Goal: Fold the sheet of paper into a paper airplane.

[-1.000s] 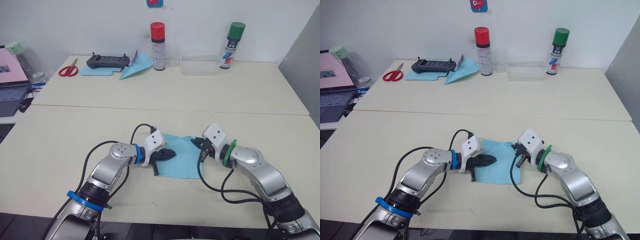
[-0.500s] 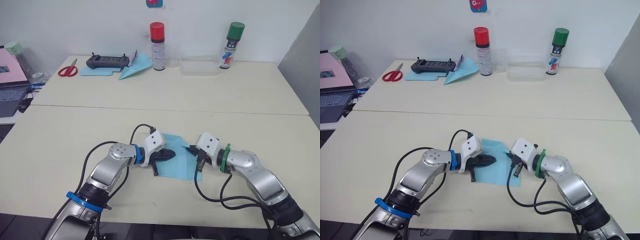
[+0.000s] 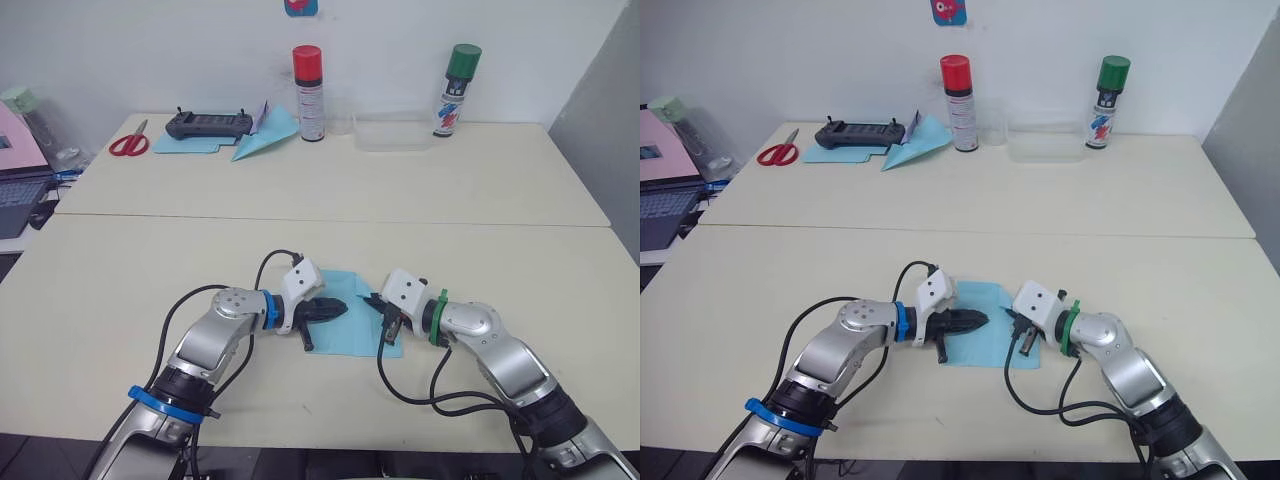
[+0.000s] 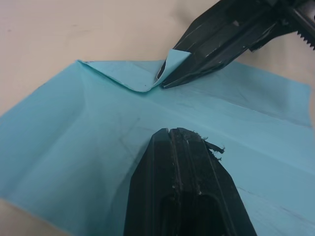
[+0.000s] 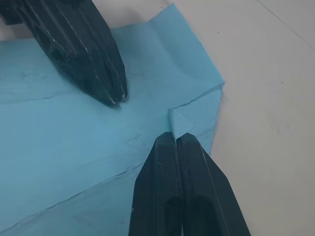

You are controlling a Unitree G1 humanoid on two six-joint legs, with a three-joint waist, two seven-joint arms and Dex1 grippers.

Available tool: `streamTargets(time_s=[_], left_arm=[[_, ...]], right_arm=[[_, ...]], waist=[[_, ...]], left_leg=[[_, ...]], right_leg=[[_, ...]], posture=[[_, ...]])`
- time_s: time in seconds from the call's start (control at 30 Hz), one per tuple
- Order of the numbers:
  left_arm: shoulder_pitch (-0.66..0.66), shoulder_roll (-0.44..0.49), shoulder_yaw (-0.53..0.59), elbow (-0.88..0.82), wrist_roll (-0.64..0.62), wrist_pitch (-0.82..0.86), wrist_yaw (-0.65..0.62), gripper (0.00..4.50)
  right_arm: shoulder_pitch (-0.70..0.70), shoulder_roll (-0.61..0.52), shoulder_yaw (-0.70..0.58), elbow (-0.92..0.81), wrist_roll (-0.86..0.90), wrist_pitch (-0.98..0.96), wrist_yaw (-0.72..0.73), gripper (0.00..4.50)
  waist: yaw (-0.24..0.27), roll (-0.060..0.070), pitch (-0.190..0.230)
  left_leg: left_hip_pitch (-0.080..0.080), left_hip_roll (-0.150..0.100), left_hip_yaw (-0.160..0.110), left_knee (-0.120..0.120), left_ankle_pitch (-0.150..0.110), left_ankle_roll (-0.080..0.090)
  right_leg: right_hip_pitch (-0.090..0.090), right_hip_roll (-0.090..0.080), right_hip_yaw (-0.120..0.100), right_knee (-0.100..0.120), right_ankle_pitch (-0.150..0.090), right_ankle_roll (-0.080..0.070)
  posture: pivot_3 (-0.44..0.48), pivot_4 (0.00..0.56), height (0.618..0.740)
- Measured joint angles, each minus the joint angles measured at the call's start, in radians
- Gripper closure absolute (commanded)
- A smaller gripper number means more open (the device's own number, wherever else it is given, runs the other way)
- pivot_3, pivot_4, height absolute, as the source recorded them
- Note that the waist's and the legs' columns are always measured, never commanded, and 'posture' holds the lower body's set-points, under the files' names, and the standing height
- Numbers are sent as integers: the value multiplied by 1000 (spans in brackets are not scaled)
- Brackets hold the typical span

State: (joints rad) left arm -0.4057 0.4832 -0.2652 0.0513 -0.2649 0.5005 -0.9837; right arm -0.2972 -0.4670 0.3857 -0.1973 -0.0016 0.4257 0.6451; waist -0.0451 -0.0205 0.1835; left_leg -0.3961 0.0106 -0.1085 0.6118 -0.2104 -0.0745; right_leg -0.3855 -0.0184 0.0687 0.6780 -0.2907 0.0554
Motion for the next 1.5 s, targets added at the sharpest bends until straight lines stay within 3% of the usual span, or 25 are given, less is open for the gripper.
streamTargets(time_s=[0.2, 0.47, 0.83, 0.9, 1.0, 1.2, 1.5], left_arm=[[-69, -12, 48, 89, -26, 46, -2, 4500], [-204, -143, 39, 207, -10, 4, 24, 4500], [-298, -172, -87, 413, 176, -219, 9, 4500], [-300, -174, -93, 432, 193, -245, 9, 4500], [-303, -179, -99, 459, 208, -283, 10, 4500], [-316, -202, -98, 507, 224, -322, 10, 4500], [-327, -204, -97, 533, 226, -350, 8, 4500]], right_arm=[[1, -2, -2, -3, -17, 2, 9, 4484], [-5, 10, -5, -4, -15, 20, 13, 4484], [-11, 11, -12, -3, -16, 43, 22, 4484], [-11, 17, -17, -3, -12, 58, 24, 4095], [-12, 50, -58, -7, 37, 139, 30, 3261], [-14, 139, -155, -74, 317, 514, 99, 3261], [-29, 100, -213, -90, 437, 649, 97, 3261]], waist=[[-6, 0, 0], [-6, -1, 1], [-4, -2, 0], [-5, -2, 0], [-5, -4, -1], [1, -4, -1], [3, -4, -1]], left_leg=[[-1, 0, 0, 0, 0, 0], [-1, -1, 0, 1, 0, 0], [1, -1, 0, 1, 0, 0], [2, -1, 0, 1, 0, 0], [7, -1, -1, 1, 0, 0], [11, -1, -1, 1, 0, 0], [11, -1, -1, 1, 0, 0]], right_leg=[[0, 0, 0, 0, 0, 0], [0, 0, 0, 0, 0, 0], [2, 0, 0, 0, 0, 0], [3, 0, 0, 0, 0, 0], [8, 0, 0, 0, 0, 0], [13, -1, 0, 0, 0, 0], [13, -1, 0, -1, 0, 0]], posture=[[0, 150, 740], [0, 150, 740], [0, 150, 740], [0, 150, 740], [0, 150, 740], [0, 150, 740], [0, 150, 740]])
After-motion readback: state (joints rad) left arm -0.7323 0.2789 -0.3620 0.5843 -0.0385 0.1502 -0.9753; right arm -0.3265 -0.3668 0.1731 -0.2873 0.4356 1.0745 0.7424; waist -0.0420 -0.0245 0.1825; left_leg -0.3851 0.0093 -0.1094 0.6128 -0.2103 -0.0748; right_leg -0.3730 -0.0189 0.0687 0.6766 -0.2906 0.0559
